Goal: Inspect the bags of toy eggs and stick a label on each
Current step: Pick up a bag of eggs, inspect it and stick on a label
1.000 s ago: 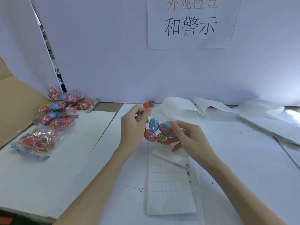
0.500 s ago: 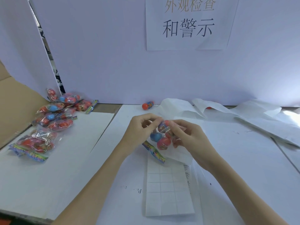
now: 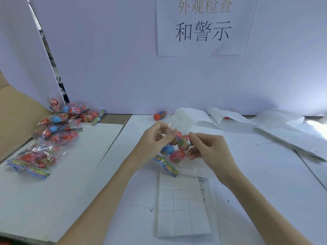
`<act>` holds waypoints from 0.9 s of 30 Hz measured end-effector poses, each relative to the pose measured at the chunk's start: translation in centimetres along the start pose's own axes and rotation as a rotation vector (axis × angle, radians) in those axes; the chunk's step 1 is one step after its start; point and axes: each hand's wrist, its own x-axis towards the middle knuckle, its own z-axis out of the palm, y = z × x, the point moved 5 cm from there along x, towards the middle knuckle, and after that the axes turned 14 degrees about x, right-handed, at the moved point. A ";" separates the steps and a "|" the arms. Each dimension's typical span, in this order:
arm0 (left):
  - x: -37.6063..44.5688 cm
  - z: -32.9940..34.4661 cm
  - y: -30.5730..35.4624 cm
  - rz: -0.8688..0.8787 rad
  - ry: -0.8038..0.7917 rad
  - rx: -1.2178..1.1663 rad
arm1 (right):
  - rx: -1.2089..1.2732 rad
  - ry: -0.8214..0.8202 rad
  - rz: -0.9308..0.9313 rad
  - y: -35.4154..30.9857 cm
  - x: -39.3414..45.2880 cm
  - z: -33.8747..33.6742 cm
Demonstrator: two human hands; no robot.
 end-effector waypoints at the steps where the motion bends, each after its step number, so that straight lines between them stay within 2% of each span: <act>1: 0.0 0.1 0.0 0.000 -0.012 -0.009 | 0.011 0.008 0.007 0.0 0.0 0.0; 11: 0.1 -0.7 0.0 -0.022 0.089 -0.102 | -0.099 -0.043 0.054 -0.2 0.2 0.0; 13: -0.1 -1.7 -0.2 0.004 0.191 -0.139 | -0.251 -0.047 0.009 -0.4 0.4 -0.6; 16: 0.0 -2.9 -0.3 0.123 0.295 0.051 | -0.485 -0.125 -0.021 -0.6 0.4 -1.3; 19: 0.2 -2.4 -0.2 0.178 0.307 0.274 | -0.590 -0.293 0.072 0.1 0.0 -1.3; 21: 0.1 -1.9 -0.1 0.162 0.289 0.345 | -0.707 -0.361 0.066 0.5 -0.1 -1.3; 23: 0.1 -1.5 -0.1 0.149 0.257 0.316 | -0.768 -0.356 0.026 0.5 0.1 -1.5; 27: -0.1 -0.8 -0.1 0.147 0.198 0.282 | -0.720 -0.247 -0.063 -0.1 0.6 -1.9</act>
